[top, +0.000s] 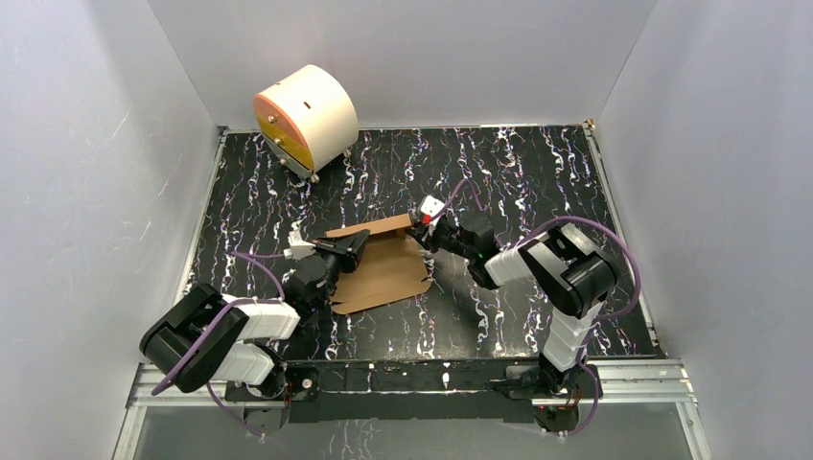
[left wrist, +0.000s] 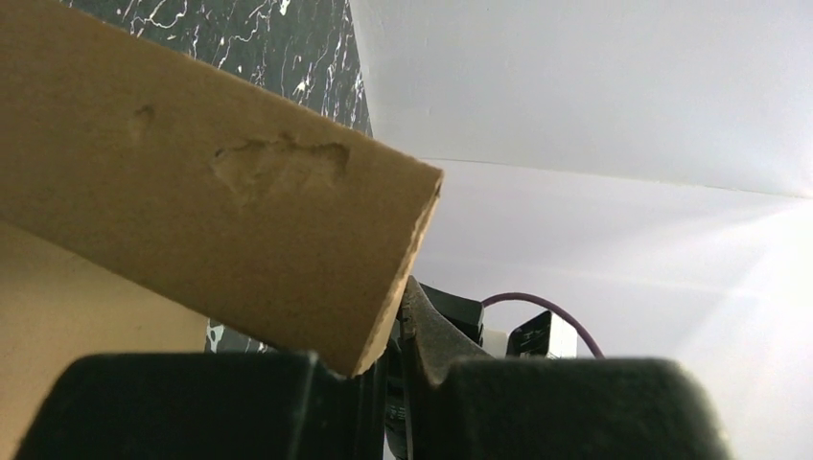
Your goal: Fold the paper box
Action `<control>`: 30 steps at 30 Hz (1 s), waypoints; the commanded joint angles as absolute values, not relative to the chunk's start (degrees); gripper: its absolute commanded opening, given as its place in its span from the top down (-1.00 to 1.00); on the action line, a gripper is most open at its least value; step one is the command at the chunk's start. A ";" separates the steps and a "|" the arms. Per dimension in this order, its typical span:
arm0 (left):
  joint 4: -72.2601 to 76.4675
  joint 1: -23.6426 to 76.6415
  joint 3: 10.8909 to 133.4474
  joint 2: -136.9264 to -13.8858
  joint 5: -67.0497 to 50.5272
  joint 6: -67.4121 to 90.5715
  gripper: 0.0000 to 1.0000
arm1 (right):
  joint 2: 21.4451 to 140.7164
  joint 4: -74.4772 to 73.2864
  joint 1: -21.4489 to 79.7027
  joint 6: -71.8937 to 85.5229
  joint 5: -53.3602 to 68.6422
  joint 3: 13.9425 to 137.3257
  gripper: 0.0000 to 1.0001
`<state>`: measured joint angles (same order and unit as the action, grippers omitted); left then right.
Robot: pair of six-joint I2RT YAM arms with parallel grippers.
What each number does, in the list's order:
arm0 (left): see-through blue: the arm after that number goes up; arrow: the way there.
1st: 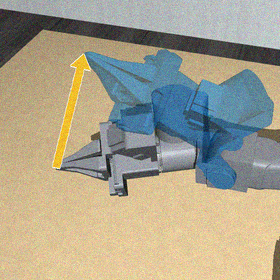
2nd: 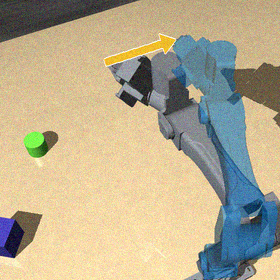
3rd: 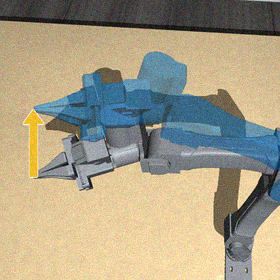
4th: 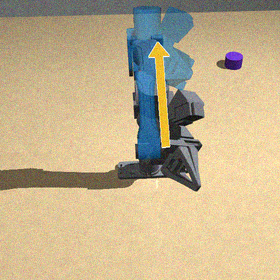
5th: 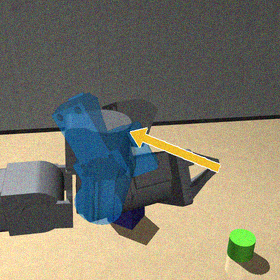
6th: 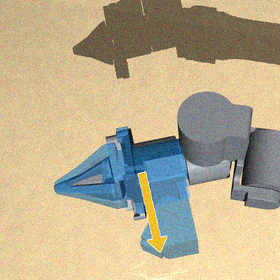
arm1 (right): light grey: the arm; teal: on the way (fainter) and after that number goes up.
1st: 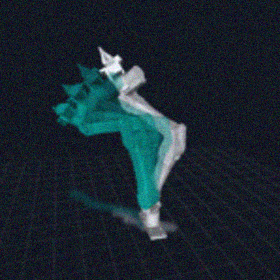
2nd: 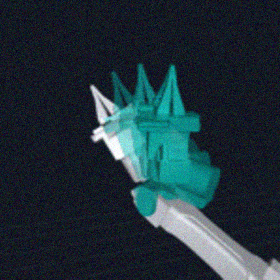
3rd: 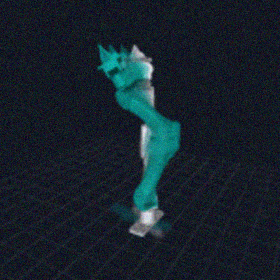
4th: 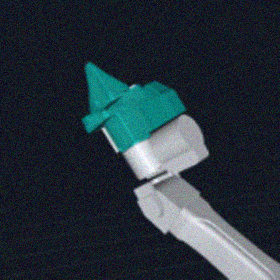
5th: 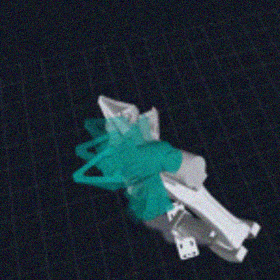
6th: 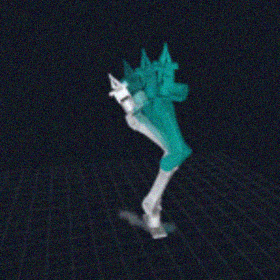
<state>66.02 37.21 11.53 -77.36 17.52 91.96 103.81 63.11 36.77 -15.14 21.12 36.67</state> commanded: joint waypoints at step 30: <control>-17.94 38.50 44.14 -43.55 11.75 43.49 -0.07 | 100.46 54.83 38.23 -15.21 22.72 42.11 0.74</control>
<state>-1.02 38.48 38.11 -41.32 5.76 55.44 101.19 53.43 38.26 -15.16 21.41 40.07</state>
